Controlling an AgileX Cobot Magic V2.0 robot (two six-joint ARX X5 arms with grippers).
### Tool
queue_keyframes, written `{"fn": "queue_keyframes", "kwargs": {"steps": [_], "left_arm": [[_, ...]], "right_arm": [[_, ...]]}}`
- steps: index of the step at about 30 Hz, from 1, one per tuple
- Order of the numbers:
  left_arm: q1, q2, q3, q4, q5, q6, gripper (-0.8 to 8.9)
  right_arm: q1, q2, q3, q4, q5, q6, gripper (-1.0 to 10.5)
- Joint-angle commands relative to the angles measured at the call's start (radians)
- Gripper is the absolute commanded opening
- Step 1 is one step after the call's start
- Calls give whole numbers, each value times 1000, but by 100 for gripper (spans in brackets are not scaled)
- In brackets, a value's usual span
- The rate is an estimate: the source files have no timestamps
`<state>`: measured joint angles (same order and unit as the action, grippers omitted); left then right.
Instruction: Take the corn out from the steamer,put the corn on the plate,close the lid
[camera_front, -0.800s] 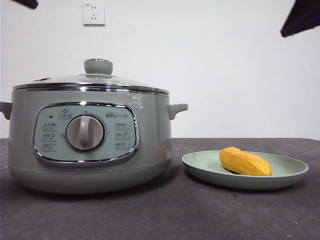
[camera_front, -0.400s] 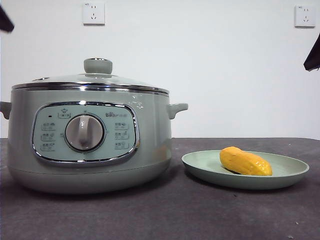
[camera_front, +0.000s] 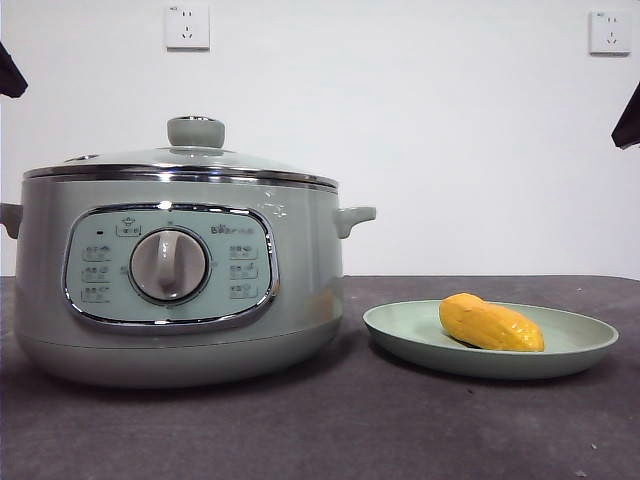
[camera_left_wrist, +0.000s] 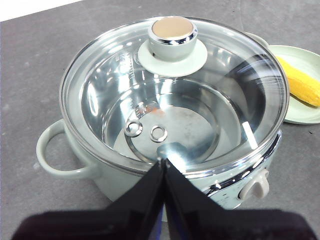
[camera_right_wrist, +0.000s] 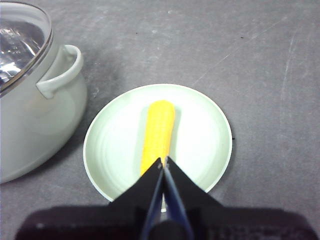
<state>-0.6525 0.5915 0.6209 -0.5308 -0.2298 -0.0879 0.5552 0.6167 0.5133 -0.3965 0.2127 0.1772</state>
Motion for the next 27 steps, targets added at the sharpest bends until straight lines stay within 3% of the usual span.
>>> {"fn": "queue_keyframes", "kwargs": {"steps": [1, 4, 7, 10, 14, 19, 27], "left_arm": [[-3, -13, -5, -5, -4, 46, -3], [61, -147, -5, -48, -2, 139, -3], [217, -291, -30, -27, 2, 144, -3], [378, -400, -135, 94, 13, 144, -3], [515, -484, -317, 241, 134, 141, -3], [592, -528, -473, 323, 215, 112, -3], [626, -588, -594, 321, 234, 81, -3]], "right_arm": [[1, -2, -7, 5, 2, 13, 1], [1, -2, -7, 5, 2, 13, 1], [1, -2, -7, 5, 2, 13, 1], [1, -2, -7, 5, 2, 13, 1], [1, -2, -7, 5, 3, 13, 1], [1, -2, -7, 5, 2, 13, 1], [1, -2, -7, 5, 2, 13, 1]]}}
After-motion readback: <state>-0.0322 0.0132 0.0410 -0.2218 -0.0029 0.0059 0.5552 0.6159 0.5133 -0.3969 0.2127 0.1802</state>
